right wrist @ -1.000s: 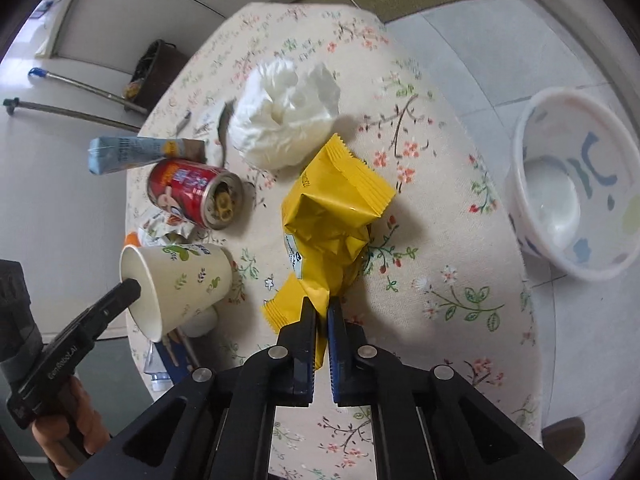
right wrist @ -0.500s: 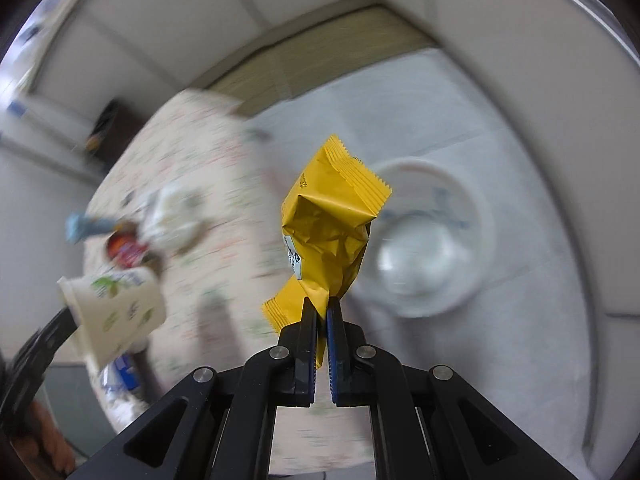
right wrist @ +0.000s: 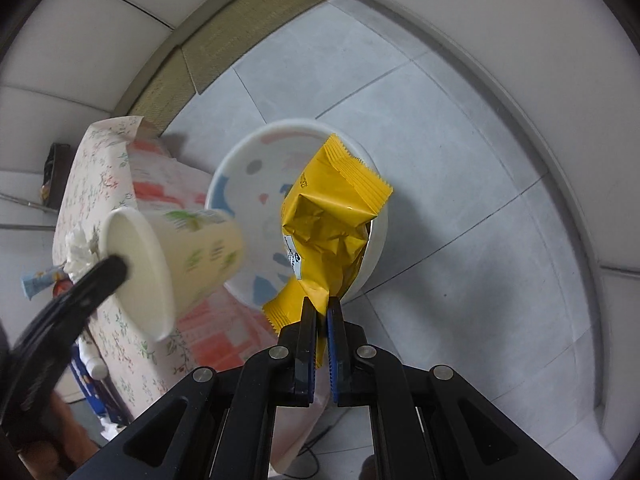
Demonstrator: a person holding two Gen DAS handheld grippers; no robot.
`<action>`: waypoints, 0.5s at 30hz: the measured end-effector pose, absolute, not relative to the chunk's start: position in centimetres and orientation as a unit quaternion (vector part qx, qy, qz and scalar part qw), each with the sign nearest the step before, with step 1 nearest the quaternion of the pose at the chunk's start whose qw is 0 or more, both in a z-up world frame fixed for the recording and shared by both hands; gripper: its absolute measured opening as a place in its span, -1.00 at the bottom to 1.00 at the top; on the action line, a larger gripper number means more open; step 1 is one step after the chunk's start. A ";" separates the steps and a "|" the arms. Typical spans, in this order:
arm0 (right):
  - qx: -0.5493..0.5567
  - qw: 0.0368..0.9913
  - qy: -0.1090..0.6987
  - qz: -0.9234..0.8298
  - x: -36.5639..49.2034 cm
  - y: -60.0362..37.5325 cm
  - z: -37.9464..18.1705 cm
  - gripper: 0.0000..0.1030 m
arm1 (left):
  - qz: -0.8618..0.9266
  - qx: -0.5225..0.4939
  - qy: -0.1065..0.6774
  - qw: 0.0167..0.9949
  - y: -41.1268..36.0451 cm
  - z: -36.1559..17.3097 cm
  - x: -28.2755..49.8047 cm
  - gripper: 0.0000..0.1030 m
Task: Collect trash
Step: 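Carry the yellow wrapper over the white bucket and open the right gripper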
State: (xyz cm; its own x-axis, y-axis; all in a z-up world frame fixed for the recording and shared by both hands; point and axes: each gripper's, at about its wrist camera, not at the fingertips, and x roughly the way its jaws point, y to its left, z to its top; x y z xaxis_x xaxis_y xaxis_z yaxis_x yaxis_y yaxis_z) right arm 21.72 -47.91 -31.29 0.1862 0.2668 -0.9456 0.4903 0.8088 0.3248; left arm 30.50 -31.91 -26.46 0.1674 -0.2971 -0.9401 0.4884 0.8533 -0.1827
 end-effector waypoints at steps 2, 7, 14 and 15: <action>0.297 0.708 0.635 -0.080 22.1 -47.7 -31.6 -0.89 | -0.255 0.084 0.589 0.762 -32.5 -26.8 30.7 -0.93; 0.300 0.709 0.633 -0.082 22.6 -47.4 -31.6 -0.83 | -0.255 0.090 0.573 0.774 -32.7 -26.0 30.3 -0.89; 0.324 0.715 0.613 -0.086 22.0 -48.2 -30.4 -0.21 | -0.240 0.071 0.562 0.788 -30.4 -24.2 30.1 -0.08; 0.326 0.718 0.609 -0.087 21.9 -48.3 -30.0 -0.08 | -0.241 0.069 0.560 0.790 -29.9 -23.7 29.8 -0.04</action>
